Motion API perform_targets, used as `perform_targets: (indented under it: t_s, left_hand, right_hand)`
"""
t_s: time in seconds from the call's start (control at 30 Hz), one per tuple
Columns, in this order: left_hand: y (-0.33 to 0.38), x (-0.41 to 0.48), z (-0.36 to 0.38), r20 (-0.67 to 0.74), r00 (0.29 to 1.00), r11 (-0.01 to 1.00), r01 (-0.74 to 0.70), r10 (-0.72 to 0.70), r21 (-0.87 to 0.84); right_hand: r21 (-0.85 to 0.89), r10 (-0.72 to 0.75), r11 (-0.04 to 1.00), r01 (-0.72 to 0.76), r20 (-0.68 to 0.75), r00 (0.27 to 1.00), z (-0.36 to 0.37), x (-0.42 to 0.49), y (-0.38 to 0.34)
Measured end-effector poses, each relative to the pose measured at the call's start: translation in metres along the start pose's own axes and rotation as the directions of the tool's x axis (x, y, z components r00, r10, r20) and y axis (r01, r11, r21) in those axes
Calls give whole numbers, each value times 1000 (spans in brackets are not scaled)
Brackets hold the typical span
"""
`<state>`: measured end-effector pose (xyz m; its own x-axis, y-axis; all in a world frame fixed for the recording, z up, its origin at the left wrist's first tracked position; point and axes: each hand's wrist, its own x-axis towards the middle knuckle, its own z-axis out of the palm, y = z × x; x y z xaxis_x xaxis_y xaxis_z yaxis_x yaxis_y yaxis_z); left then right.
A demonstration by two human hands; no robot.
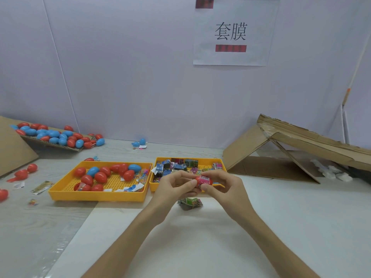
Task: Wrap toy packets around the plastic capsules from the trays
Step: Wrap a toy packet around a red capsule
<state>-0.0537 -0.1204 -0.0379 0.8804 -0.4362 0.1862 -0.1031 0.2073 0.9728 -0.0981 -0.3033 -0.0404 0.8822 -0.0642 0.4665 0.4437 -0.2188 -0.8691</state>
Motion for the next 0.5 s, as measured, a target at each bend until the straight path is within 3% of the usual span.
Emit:
perform_targets:
  t_s: [0.27, 0.5]
  left_hand:
    - [-1, -1, 1, 2, 999, 999, 48, -48, -27]
    - [1, 1, -2, -14, 995, 986, 92, -95, -136]
  right_hand:
    - [-52, -45, 998, 45, 6, 999, 3, -1, 4]
    - [33, -41, 999, 41, -12, 999, 3, 0, 0]
